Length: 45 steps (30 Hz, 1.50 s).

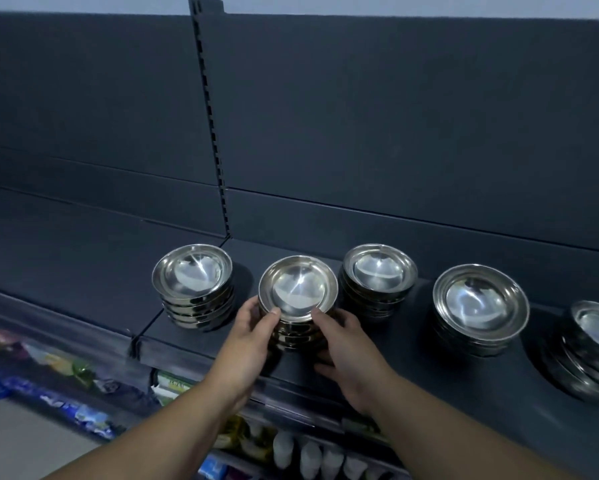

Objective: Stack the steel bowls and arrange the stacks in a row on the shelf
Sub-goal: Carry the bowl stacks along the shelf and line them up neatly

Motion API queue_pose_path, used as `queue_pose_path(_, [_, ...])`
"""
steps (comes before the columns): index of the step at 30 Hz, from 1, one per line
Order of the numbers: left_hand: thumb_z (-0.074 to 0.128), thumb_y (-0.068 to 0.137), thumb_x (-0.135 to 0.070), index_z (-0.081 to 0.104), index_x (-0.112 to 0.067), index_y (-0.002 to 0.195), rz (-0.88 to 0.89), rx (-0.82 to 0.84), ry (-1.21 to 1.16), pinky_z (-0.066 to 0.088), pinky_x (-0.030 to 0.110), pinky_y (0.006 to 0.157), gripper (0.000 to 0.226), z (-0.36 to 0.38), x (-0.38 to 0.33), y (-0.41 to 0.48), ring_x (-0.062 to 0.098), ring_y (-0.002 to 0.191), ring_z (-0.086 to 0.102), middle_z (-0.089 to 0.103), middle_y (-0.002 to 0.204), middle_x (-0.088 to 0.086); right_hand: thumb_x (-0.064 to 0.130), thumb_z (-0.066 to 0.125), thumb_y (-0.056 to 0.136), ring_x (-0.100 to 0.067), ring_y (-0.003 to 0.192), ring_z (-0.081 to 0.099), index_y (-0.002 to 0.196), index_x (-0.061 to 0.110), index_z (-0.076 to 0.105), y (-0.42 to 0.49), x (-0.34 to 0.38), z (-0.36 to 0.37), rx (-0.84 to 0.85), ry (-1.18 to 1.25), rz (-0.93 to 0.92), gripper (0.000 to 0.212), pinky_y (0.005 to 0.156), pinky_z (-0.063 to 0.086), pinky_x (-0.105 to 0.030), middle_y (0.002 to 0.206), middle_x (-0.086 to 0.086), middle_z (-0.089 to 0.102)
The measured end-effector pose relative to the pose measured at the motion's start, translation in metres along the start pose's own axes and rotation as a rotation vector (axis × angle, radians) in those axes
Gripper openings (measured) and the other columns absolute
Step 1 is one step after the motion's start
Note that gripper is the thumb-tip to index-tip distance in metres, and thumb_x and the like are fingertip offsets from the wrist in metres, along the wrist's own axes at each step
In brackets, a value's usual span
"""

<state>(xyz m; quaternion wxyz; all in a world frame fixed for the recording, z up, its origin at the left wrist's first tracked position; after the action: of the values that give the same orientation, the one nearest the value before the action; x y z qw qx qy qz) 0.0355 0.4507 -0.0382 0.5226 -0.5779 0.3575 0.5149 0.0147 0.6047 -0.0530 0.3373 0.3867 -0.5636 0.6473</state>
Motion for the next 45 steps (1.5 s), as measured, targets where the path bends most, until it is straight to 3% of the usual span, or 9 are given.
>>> queue_pose_path(4, [0.055,0.095,-0.029,0.044,-0.035,0.127,-0.046,0.091,0.016,0.05,0.035,0.093,0.035,0.002,-0.005,-0.004,0.013,0.108,0.063,0.064,0.12,-0.004,0.052,0.066,0.086,-0.019,0.11,0.061,0.133,0.03,0.042,-0.012,-0.003,-0.007,-0.036,-0.034,0.028,0.058,0.093,0.052,-0.042,0.122,0.005,0.061])
queue_pose_path(9, [0.058,0.094,-0.026,0.052,-0.033,0.119,-0.099,0.178,0.054,0.049,0.04,0.097,0.026,-0.006,-0.009,0.003,0.019,0.109,0.065,0.07,0.114,-0.001,0.054,0.064,0.086,-0.015,0.105,0.061,0.131,0.028,0.043,-0.023,-0.001,-0.007,-0.076,-0.106,0.027,0.056,0.083,0.053,-0.036,0.119,0.007,0.061])
queue_pose_path(13, [0.059,0.093,-0.029,0.063,-0.026,0.11,0.023,0.034,0.274,0.049,0.027,0.087,0.018,-0.025,-0.026,0.015,0.009,0.095,0.063,0.069,0.104,-0.006,0.063,0.062,0.082,-0.013,0.105,0.061,0.132,0.024,0.049,-0.026,0.014,-0.019,-0.238,-0.287,-0.073,0.065,0.091,0.054,-0.038,0.117,0.007,0.062])
queue_pose_path(20, [0.06,0.089,-0.036,0.056,-0.017,0.081,0.27,-0.068,0.797,0.037,0.023,0.059,0.022,-0.028,-0.06,0.031,0.009,0.066,0.052,0.058,0.07,-0.007,0.036,0.064,0.089,-0.014,0.083,0.064,0.133,0.022,0.056,-0.028,0.056,-0.019,-0.396,-0.557,-0.275,0.047,0.078,0.048,-0.028,0.084,0.006,0.067])
queue_pose_path(25, [0.058,0.088,-0.035,0.05,-0.015,0.069,0.27,-0.041,0.927,0.037,0.029,0.06,0.029,-0.023,-0.07,0.039,0.018,0.067,0.053,0.056,0.065,-0.003,0.023,0.059,0.088,-0.009,0.068,0.059,0.1,0.024,0.073,-0.027,0.068,-0.014,-0.397,-0.548,-0.348,0.018,0.061,0.043,-0.021,0.076,0.005,0.07])
queue_pose_path(30, [0.058,0.086,-0.033,0.058,-0.009,0.072,0.25,-0.004,0.872,0.042,0.027,0.06,0.027,-0.022,-0.076,0.038,0.016,0.066,0.053,0.06,0.068,0.0,0.02,0.057,0.085,-0.017,0.05,0.044,0.063,0.012,0.059,-0.019,0.061,-0.022,-0.396,-0.443,-0.244,0.023,0.055,0.04,-0.031,0.057,-0.003,0.051])
queue_pose_path(35, [0.055,0.089,-0.034,0.06,-0.013,0.088,0.173,0.006,0.774,0.039,0.028,0.074,0.022,-0.023,-0.068,0.036,0.018,0.085,0.056,0.061,0.084,-0.005,0.029,0.058,0.083,-0.018,0.052,0.042,0.059,0.015,0.052,-0.016,0.055,-0.023,-0.379,-0.503,-0.196,0.028,0.057,0.036,-0.031,0.055,-0.002,0.047])
queue_pose_path(40, [0.048,0.091,-0.028,0.052,-0.009,0.062,0.16,0.046,0.739,0.036,0.032,0.059,0.034,-0.02,-0.061,0.034,0.022,0.064,0.045,0.052,0.063,0.006,0.037,0.06,0.086,-0.016,0.054,0.041,0.055,0.017,0.043,-0.019,0.053,-0.027,-0.393,-0.532,-0.195,0.041,0.057,0.034,-0.028,0.055,-0.001,0.044])
queue_pose_path(45, [0.049,0.092,-0.028,0.051,-0.01,0.062,0.171,0.027,0.702,0.034,0.028,0.054,0.035,-0.017,-0.058,0.032,0.017,0.058,0.044,0.051,0.06,0.003,0.033,0.06,0.087,-0.016,0.055,0.041,0.06,0.014,0.051,-0.019,0.051,-0.024,-0.393,-0.475,-0.231,0.034,0.059,0.035,-0.029,0.056,-0.003,0.045])
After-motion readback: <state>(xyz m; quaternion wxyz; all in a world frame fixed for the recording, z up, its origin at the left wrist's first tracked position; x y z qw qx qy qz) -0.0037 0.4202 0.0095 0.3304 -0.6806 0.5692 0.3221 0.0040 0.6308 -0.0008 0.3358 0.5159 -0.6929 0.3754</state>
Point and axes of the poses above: each hand's wrist, its own y-axis towards the middle knuckle, its own z-axis out of the palm, x = y × z, the point moved 8 cm from there along y, towards the middle knuckle
